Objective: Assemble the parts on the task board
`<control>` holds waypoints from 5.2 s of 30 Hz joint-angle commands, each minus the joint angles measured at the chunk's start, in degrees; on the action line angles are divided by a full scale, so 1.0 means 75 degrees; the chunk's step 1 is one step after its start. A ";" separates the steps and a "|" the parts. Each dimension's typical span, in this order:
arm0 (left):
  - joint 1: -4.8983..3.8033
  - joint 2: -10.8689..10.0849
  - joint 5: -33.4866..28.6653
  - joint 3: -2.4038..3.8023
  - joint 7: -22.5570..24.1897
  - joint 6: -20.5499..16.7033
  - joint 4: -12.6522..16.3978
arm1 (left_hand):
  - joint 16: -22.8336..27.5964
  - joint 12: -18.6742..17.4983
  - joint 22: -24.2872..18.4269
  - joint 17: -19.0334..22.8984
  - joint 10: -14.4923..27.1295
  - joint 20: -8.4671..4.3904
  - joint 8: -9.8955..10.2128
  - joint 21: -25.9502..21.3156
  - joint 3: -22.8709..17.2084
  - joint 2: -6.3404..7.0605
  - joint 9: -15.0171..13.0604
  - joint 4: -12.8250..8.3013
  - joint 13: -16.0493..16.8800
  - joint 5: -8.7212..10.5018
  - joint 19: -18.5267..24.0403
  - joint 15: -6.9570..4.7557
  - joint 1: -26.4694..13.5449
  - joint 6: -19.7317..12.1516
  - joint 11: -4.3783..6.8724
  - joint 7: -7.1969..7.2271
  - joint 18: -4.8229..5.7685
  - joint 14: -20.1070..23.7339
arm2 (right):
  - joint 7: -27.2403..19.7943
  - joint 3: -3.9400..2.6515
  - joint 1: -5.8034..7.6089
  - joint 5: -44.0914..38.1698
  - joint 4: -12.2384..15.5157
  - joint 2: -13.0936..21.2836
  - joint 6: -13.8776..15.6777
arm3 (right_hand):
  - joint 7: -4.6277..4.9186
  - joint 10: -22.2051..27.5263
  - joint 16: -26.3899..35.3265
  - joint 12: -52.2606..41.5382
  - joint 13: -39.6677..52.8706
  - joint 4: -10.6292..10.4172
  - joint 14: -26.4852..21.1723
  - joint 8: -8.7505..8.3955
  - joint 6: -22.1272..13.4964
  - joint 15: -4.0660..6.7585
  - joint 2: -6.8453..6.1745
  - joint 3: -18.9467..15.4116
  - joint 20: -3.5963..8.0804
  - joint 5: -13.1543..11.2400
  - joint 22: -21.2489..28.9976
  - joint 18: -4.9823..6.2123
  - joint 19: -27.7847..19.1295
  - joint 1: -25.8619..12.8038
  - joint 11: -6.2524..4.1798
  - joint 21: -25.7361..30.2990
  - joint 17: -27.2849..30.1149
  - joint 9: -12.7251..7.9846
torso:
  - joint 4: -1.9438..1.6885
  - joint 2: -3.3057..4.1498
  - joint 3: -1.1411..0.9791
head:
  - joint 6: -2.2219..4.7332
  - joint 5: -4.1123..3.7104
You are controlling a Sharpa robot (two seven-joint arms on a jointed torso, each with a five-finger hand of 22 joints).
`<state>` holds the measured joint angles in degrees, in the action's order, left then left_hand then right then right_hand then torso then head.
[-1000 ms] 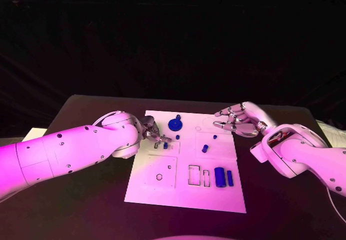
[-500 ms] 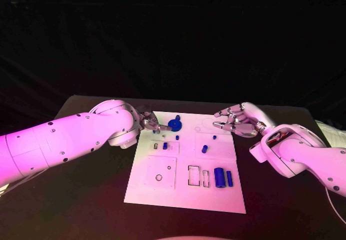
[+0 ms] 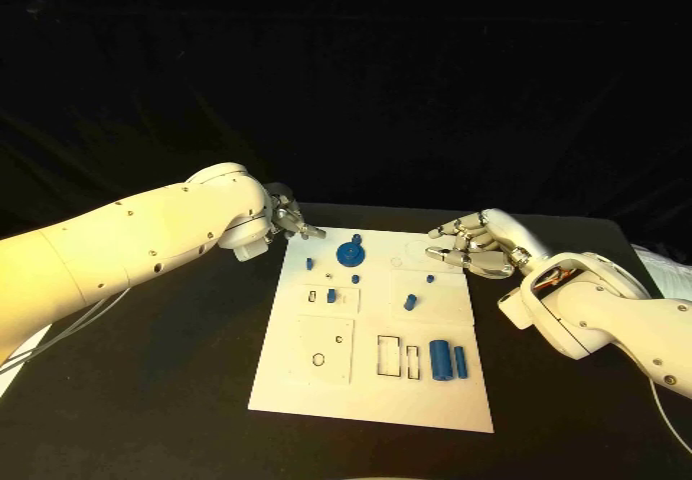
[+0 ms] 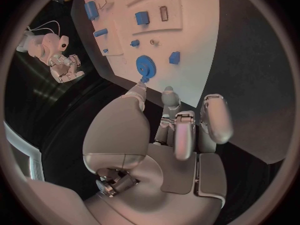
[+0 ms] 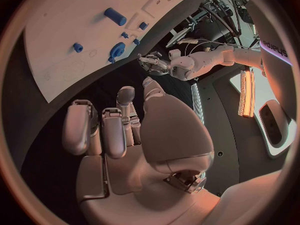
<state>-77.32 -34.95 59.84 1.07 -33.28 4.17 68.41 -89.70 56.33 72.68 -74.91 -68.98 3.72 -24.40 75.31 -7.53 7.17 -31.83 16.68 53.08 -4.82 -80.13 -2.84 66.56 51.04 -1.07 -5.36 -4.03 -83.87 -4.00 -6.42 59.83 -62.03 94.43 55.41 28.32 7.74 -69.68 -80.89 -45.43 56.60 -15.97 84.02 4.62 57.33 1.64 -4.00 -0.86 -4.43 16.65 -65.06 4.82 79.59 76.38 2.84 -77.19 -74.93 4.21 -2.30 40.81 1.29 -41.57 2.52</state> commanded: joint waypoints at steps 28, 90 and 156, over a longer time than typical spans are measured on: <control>-0.0091 0.0918 0.0522 -0.0309 -0.0143 0.1968 -0.1359 | -0.0040 0.1356 0.0619 -0.2012 -0.0931 -0.0204 -0.0460 0.0509 0.0088 -0.0263 0.0024 0.0017 0.1241 0.0008 -0.0415 -0.0194 -0.0315 0.0822 0.0275 0.0318 0.0086 -0.0817 | -0.0023 0.0000 -0.0008 0.0005 -0.0124 -0.0138 -0.0111 | -0.0008 0.0049 0.0023 0.0015 -0.0005 0.0025 0.0425 0.0042 0.0076 0.0001 0.0068 -0.0043 0.0012 0.0053 -0.0004 0.0004 -0.0033 -0.0004 -0.0015 0.0033 -0.0289 -0.0009 | 0.0004 -0.0012 -0.0007 | -0.0051 0.0071; -0.0021 0.1144 0.0487 -0.0403 -0.0017 0.2377 -0.1608 | -0.0040 0.1413 0.0684 -0.2012 -0.0968 -0.0289 -0.0654 0.0501 -0.0399 -0.0569 -0.0205 -0.0164 0.1260 0.0013 -0.0428 -0.0272 0.0602 0.0771 0.0367 0.0414 0.0094 -0.0817 | -0.0017 0.0001 -0.0016 0.0033 -0.0184 -0.0233 -0.0150 | -0.0007 0.0045 0.0039 0.0005 -0.0006 0.0013 0.0422 0.0045 0.0081 0.0001 0.0102 -0.0056 0.0013 0.0050 0.0001 0.0005 -0.0034 -0.0013 -0.0014 0.0037 -0.0270 -0.0008 | 0.0001 -0.0010 -0.0011 | -0.0120 0.0088; -0.0013 0.1097 0.0361 -0.0408 0.0015 0.2242 -0.1593 | -0.0040 0.1373 0.0751 -0.2012 -0.0976 -0.0368 -0.0701 0.0459 -0.1321 -0.0886 -0.0364 -0.0682 0.1218 -0.0049 -0.0439 -0.0352 0.1422 0.0653 0.0452 0.0501 0.0093 -0.0817 | -0.0003 0.0002 -0.0020 0.0047 -0.0205 -0.0253 -0.0203 | -0.0008 0.0027 0.0047 -0.0035 0.0010 0.0006 0.0421 0.0049 0.0089 0.0001 0.0132 -0.0082 0.0013 0.0050 -0.0001 0.0004 -0.0033 -0.0020 -0.0015 0.0038 -0.0263 -0.0006 | -0.0001 -0.0008 -0.0012 | -0.0158 0.0106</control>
<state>-77.47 -26.81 63.21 -1.97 -33.89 21.52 56.42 -89.83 66.84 74.91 -74.95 -76.56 1.36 -29.38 78.91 -16.91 1.53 -34.34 11.94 62.27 -4.79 -83.46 -5.13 75.88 56.14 2.17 -1.63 -4.03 -84.08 -3.97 -6.40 59.72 -61.62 92.89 53.59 27.48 7.68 -69.71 -80.89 -45.43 56.57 -15.97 84.02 4.63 57.64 1.64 -3.55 -1.18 -4.43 16.84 -65.07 4.83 79.59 76.39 2.87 -77.22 -74.91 4.22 -2.30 40.73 1.21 -42.75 3.29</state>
